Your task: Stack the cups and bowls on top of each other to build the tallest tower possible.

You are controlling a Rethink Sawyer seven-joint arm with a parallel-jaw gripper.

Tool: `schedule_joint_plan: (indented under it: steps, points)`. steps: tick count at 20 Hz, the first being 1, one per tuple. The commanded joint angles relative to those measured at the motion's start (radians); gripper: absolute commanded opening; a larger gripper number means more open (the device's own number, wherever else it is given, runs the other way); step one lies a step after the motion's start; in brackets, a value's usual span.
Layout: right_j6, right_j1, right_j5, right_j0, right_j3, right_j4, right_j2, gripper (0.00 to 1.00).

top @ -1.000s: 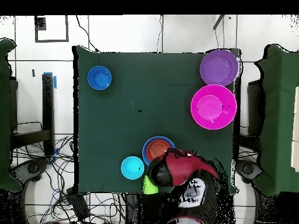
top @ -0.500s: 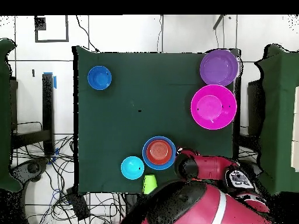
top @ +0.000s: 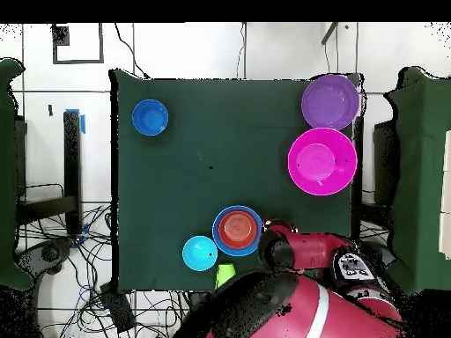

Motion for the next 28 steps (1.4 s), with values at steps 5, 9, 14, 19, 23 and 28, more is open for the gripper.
schedule_joint_plan:
  steps: [5, 9, 14, 19, 23, 28]
  points:
    - [-0.206, -0.109, 0.263, -0.119, 0.018, -0.074, 0.358, 1.00]
    - [-0.301, -0.201, 0.399, -0.205, 0.060, -0.049, 0.445, 1.00]
    - [-0.338, -0.264, 0.504, -0.258, 0.079, -0.049, 0.507, 1.00]
    - [-0.326, -0.284, 0.540, -0.289, 0.090, -0.071, 0.545, 1.00]
    - [-0.308, -0.280, 0.544, -0.302, 0.090, -0.094, 0.562, 1.00]
    - [-0.304, -0.280, 0.555, -0.319, 0.091, -0.104, 0.582, 1.00]
